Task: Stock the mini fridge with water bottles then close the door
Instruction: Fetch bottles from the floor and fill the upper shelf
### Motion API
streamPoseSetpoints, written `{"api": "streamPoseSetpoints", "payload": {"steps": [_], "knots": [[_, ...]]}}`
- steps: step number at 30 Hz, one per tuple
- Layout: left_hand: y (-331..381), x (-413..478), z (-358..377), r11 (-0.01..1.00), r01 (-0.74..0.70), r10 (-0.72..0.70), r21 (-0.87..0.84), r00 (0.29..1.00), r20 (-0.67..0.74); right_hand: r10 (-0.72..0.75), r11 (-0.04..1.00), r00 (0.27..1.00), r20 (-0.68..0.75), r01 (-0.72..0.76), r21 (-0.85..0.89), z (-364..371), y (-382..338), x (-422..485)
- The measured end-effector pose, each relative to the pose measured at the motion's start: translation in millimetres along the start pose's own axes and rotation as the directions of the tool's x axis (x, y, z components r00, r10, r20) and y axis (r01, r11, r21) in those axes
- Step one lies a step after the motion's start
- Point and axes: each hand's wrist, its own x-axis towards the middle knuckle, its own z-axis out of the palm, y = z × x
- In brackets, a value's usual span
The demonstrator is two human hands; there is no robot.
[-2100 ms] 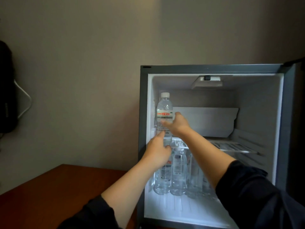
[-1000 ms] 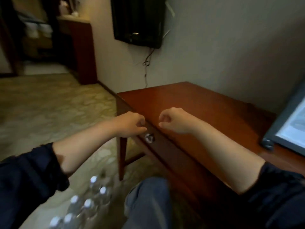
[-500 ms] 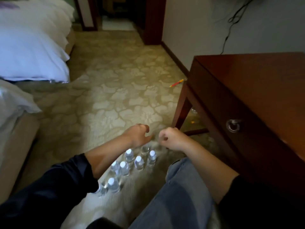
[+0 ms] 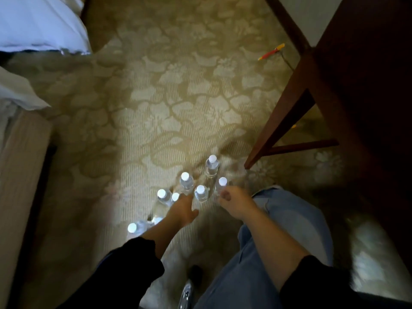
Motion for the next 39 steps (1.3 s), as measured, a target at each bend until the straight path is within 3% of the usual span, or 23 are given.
{"api": "streamPoseSetpoints", "payload": {"steps": [5,9,16,20,28,34,39], "knots": [[-6.3,43.8,30.7,0.997,0.06,-0.06,0.043,0.998,-0.012,0.002,0.995,1.0,-0.01,-0.001,0.095,-4.7,2.6,37.8],[-9.8,88.6,46.8,0.996,0.089,-0.088,0.003,0.996,-0.033,0.017,0.999,0.998,0.058,-0.02,0.042,-7.5,5.6,66.2],[-22.4,145.6,72.8,0.993,0.113,-0.115,-0.031,0.991,-0.064,-0.01,0.997,0.999,0.047,0.006,0.08,-14.2,2.2,106.0],[-20.5,157.7,78.4,0.992,0.121,-0.118,0.03,0.989,-0.091,0.007,0.994,0.999,0.049,-0.012,0.106,-14.4,6.7,119.2],[-18.1,136.6,59.4,1.0,0.007,-0.011,-0.022,0.982,-0.186,0.024,0.991,0.998,0.061,-0.032,0.127,-19.3,14.7,109.7],[5.5,79.2,7.0,0.965,-0.233,0.191,-0.116,0.937,-0.294,-0.028,0.987,0.999,0.037,0.022,0.161,-28.6,6.7,68.8],[38.9,18.2,-52.0,0.899,-0.433,0.391,-0.072,0.864,-0.318,-0.121,0.978,0.993,-0.009,0.121,0.173,-39.1,-3.2,11.0]]}}
